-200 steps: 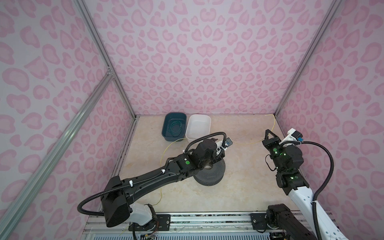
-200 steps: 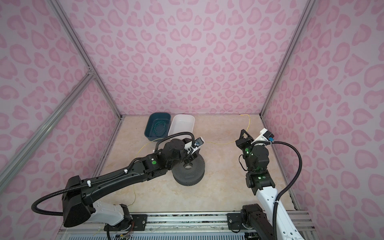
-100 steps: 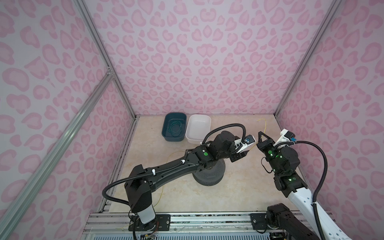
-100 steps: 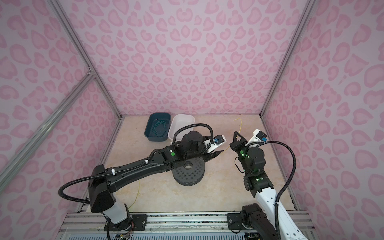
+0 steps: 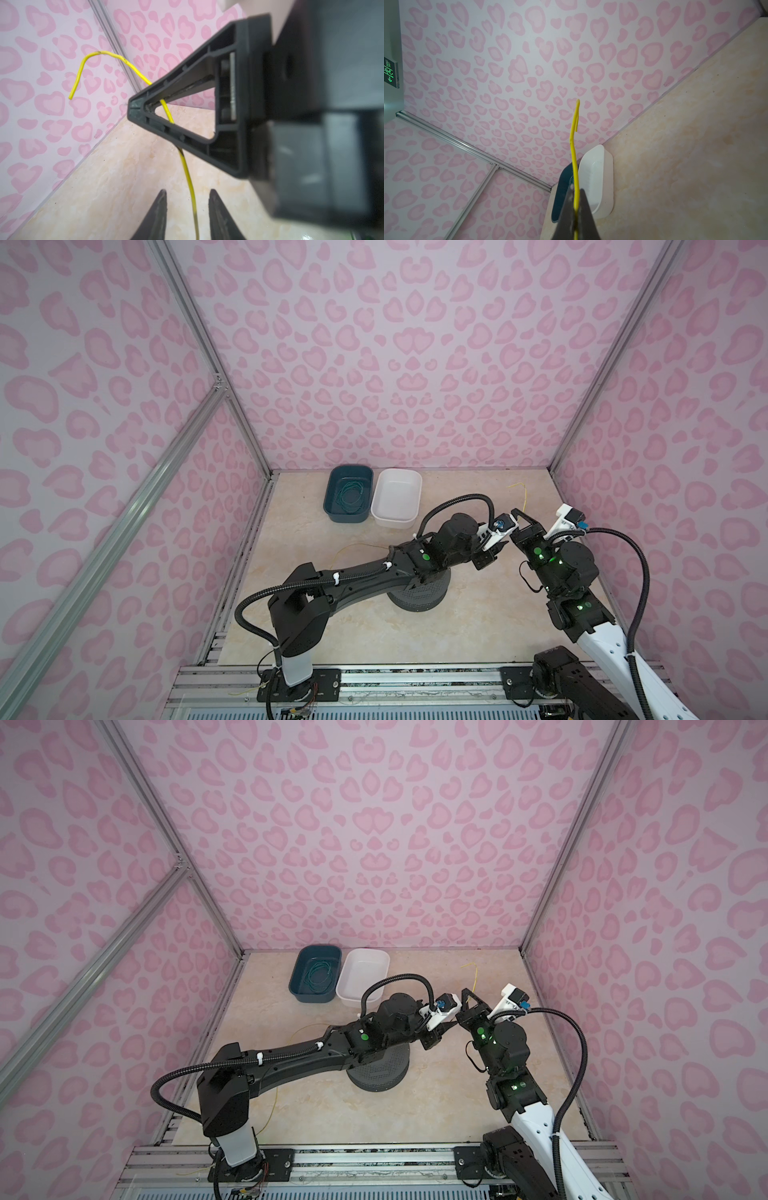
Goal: Wrap the cables
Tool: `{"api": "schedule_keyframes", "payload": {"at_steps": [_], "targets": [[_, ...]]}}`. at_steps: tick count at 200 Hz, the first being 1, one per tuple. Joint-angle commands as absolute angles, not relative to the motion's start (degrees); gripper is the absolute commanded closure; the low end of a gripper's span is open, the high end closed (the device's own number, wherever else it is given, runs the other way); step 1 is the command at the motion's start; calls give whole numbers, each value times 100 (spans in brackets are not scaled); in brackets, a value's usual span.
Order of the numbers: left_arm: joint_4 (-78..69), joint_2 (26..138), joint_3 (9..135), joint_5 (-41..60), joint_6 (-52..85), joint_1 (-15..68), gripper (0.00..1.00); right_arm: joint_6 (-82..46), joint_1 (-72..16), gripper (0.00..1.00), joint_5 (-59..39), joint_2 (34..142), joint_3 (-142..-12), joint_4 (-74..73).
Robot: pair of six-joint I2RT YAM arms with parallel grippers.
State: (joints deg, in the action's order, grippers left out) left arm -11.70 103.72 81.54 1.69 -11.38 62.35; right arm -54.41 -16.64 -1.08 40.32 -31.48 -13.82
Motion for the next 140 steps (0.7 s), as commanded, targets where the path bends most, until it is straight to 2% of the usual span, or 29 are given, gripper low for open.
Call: {"api": "schedule_keyframes", "payload": {"at_steps": [1, 36, 79, 105, 124, 140], "targets": [[-1938, 10440, 8077, 8, -820, 6238, 69, -5528, -1702, 100, -35, 3991, -3089, -1452], [-2127, 10450, 8016, -20, -755, 6241, 76, -5581, -1728, 100, -52, 3956, -3079, -1415], [-2138, 10399, 7878, 14, -855, 6246, 96, -5660, -1732, 100, -57, 3929, -3058, -1444], [-2061, 10286, 7745, -165, -1140, 6249, 96, -5619, -1736, 100, -65, 3941, -3121, -1317], [-1871, 10139, 7547, -475, -1607, 6247, 96, -5193, -1727, 75, -50, 3907, -3442, -672], [-1680, 9966, 7335, -815, -2119, 6234, 96, -4655, -1684, 64, -63, 3879, -3925, 158]]}}
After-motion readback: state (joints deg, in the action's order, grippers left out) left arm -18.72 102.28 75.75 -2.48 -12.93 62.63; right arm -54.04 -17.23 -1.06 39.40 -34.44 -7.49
